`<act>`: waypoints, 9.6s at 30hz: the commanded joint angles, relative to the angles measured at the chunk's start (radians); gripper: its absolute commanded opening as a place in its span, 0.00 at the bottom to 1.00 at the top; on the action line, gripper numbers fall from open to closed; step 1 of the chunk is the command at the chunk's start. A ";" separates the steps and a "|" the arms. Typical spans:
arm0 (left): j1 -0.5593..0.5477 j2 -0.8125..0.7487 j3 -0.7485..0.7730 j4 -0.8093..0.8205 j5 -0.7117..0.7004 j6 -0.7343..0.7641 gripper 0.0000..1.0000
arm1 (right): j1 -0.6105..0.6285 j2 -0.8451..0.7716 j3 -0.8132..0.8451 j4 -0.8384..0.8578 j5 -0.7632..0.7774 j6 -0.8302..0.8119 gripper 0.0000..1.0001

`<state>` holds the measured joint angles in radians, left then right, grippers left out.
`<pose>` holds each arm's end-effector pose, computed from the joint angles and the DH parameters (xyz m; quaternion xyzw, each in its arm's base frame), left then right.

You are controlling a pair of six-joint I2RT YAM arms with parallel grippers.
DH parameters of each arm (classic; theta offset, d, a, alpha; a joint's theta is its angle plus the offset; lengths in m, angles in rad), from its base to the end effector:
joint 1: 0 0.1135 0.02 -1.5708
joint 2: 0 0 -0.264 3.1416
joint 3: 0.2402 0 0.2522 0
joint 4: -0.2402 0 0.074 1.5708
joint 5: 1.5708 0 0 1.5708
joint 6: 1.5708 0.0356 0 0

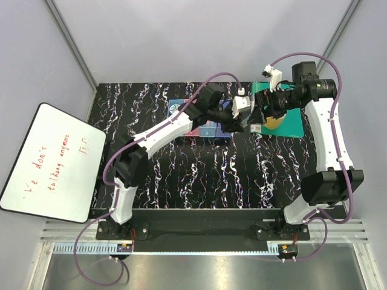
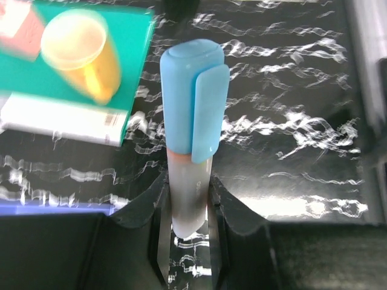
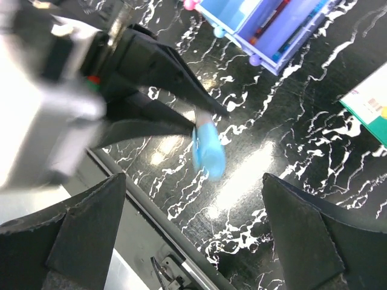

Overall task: Sort the stationery into containers
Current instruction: Place the pen in the storage box, then move the storage box to the center of the board, then reset both arms

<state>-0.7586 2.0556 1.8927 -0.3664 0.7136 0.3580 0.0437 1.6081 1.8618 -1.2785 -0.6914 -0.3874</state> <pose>0.3335 -0.3482 0.3156 0.5780 0.5973 -0.3897 0.3966 0.3033 0.0360 0.4102 -0.2830 0.8655 0.2781 0.3057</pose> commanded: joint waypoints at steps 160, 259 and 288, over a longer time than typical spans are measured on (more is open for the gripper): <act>0.262 -0.115 -0.552 0.224 -0.520 0.486 0.99 | 0.364 0.675 0.283 0.114 0.340 -0.094 0.97; 0.154 -0.370 -0.465 0.043 -0.464 0.401 0.99 | 0.463 0.245 -0.285 0.151 0.340 0.010 0.99; 0.209 -0.882 -0.493 -0.158 -1.172 -0.050 0.99 | 0.453 -0.071 -0.092 0.338 1.024 -0.057 1.00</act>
<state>-0.5587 1.2633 1.4113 -0.4923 -0.1925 0.4156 0.4969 1.6562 1.7481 -0.9771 0.2035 -0.4152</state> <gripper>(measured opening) 0.987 0.994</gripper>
